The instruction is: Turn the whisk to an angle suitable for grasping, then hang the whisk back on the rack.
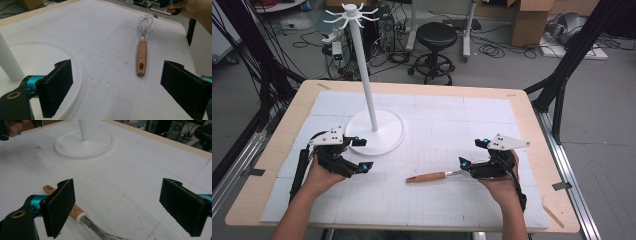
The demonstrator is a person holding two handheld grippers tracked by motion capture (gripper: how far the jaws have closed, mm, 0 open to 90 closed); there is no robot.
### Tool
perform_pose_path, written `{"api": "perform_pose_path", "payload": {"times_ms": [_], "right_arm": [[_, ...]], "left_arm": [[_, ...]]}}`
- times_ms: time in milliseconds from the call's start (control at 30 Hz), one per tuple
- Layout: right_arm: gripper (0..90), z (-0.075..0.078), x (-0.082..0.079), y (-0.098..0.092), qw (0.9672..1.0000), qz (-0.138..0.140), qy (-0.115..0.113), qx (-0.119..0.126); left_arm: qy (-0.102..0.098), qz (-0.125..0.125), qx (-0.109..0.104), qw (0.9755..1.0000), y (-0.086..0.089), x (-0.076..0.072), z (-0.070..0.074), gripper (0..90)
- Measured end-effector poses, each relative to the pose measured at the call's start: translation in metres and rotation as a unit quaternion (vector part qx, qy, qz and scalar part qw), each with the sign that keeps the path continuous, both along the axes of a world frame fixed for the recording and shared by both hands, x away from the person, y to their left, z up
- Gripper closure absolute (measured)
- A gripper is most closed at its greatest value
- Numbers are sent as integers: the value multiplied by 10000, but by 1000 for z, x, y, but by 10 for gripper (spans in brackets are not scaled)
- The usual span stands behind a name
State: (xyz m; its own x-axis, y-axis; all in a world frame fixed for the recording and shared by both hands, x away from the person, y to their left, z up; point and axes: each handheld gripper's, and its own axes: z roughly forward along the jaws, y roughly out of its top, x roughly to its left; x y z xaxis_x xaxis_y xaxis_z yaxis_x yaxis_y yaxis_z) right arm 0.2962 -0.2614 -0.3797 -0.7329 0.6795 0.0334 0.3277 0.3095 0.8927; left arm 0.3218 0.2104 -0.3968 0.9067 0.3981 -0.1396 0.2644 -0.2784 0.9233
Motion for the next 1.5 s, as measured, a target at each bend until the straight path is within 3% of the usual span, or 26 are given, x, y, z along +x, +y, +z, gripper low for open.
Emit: {"api": "perform_pose_path", "payload": {"times_ms": [500,733,833,933,1100,1400,1500], "right_arm": [[119,1,0,2,10000,47,13,-21],[119,10,0,15,9994,295,-45,-155],[119,9,5,26,9985,430,94,-311],[119,7,8,40,9969,617,177,-461],[120,5,17,57,9939,835,322,-646],[145,3,22,73,9871,1075,624,-1006],[148,-3,23,78,9826,1143,738,-1265]], "left_arm": [[-6,39,43,10000,0,0,0,70],[-64,132,-9,9999,7,1,2,70],[-66,258,1,9996,14,4,1,70],[-68,375,-22,9993,21,5,2,70],[-81,317,-74,9994,23,5,3,70],[-148,270,-40,9995,20,3,5,70],[-130,271,-11,9995,19,3,5,70]]}}
